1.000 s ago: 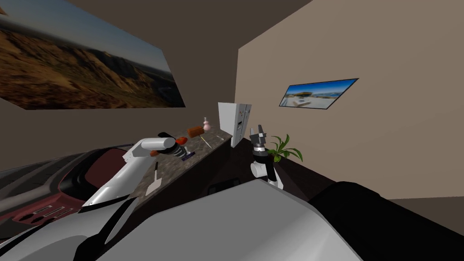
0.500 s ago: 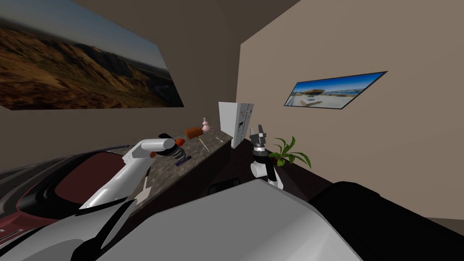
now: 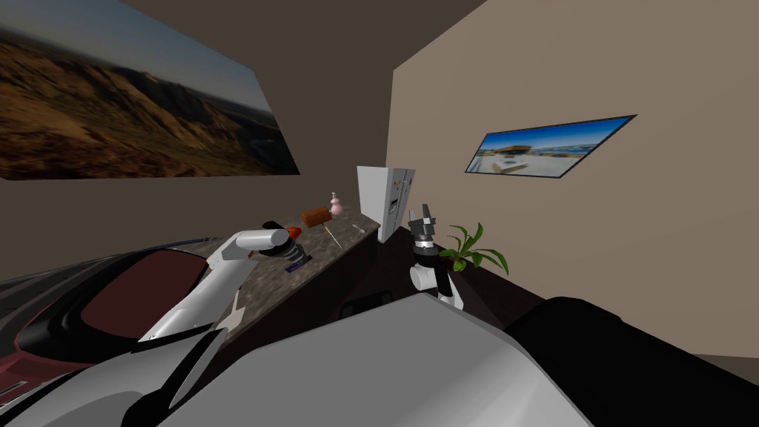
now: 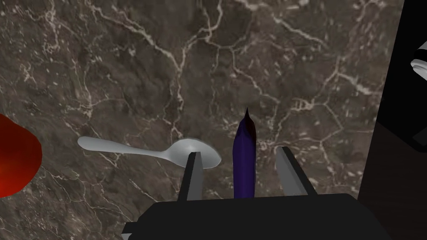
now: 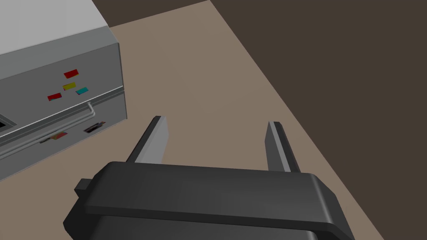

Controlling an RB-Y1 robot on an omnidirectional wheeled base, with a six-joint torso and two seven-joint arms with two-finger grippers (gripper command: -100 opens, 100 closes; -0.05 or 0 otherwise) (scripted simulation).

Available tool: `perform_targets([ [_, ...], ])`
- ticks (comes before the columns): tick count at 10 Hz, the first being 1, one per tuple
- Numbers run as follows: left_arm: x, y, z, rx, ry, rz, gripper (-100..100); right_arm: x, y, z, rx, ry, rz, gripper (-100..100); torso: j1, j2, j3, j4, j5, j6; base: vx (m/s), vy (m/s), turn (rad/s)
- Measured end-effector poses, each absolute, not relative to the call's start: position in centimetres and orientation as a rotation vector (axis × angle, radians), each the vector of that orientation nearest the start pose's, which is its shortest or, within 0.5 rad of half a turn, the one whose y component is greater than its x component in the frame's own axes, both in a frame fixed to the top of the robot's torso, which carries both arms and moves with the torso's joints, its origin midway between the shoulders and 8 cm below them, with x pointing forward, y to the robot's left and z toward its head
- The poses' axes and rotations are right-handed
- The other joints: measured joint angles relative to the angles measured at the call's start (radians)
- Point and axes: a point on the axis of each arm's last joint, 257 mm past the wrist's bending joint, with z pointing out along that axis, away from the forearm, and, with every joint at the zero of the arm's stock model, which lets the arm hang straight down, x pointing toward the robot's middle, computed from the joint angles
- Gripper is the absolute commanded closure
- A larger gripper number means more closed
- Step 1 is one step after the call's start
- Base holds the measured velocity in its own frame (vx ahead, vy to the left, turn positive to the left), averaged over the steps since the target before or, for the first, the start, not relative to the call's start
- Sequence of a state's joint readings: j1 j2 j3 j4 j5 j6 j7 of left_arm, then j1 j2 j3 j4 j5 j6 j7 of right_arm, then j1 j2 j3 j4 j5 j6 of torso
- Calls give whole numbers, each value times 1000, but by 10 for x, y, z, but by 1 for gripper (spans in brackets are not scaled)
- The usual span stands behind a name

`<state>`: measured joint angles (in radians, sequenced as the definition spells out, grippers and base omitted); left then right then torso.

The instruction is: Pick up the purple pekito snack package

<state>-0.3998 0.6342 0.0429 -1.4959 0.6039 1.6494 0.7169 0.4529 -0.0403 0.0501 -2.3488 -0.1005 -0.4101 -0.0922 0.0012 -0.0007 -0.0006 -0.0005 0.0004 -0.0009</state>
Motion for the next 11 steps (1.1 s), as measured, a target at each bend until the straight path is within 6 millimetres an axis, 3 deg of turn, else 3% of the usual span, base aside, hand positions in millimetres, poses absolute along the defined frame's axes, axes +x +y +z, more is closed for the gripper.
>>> perform_targets([
  [3, 449, 380, -297, -2693, 1313, -349, 100, 349, -262, 52, 714, 553, 1530, 0, 0, 0, 0, 0, 0, 0, 0, 0, 0],
  [5, 449, 380, -297, -2693, 1313, -349, -100, 349, -262, 52, 714, 553, 1530, 0, 0, 0, 0, 0, 0, 0, -1, 25, -29],
  [11, 414, 380, -308, -2807, 1342, -221, -100, 349, -262, 52, 714, 553, 1530, 0, 5, 0, 0, 0, 1, 0, -2, 77, -59],
])
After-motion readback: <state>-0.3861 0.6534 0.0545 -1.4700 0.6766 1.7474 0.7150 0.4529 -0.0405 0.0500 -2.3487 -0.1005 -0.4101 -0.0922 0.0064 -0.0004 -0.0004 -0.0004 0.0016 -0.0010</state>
